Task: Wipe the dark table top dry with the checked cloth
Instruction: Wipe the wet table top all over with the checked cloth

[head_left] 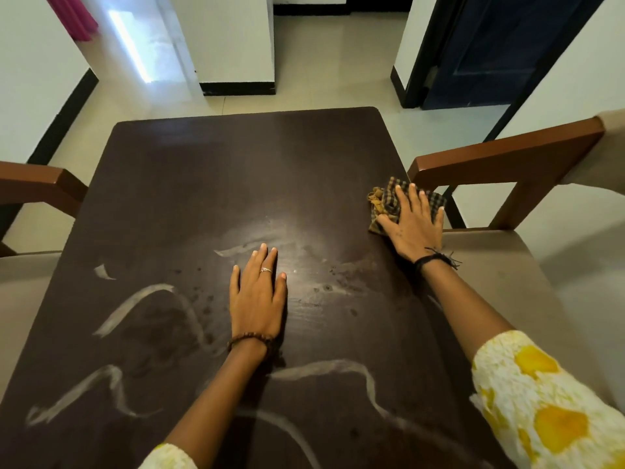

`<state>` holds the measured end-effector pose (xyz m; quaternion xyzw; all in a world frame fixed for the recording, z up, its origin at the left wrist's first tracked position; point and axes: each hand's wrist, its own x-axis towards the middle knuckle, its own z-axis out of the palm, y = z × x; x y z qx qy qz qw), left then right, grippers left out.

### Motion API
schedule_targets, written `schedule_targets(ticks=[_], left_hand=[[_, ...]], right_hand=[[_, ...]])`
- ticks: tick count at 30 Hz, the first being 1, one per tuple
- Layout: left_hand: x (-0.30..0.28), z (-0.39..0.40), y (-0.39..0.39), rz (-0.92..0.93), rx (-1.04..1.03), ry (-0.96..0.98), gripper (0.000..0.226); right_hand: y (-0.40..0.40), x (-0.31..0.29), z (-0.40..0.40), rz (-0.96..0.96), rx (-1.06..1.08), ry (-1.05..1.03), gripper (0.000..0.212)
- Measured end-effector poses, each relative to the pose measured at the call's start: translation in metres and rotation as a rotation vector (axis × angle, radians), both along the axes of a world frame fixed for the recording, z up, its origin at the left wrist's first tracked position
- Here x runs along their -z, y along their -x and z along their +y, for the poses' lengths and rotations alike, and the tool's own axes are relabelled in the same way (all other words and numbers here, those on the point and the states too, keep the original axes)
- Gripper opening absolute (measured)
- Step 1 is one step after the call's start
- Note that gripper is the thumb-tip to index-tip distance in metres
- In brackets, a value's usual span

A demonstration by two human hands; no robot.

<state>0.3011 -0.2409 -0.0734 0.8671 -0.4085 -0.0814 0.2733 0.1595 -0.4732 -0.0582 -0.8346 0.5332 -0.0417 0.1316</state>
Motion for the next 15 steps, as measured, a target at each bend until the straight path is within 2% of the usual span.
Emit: schedule_targets(ticks=[3,7,15], left_hand=[[-0.006,0.009,-0.014,0.1,0.08,0.055,0.051],[-0.008,0.049,-0.053,-0.002,0.117,-0.003,0.051],[-0.006,0.139,-0.129,-0.02,-0.04,-0.091,0.05]], right_hand=[[-0.005,-0.003,0.011,0.01,0.056,-0.005,0.066],[-0.035,-0.008,0.034,0.01,0.096,-0.026,0.062],[-0.202,0.0,0.15,-0.047,-0.225,0.042,0.064]])
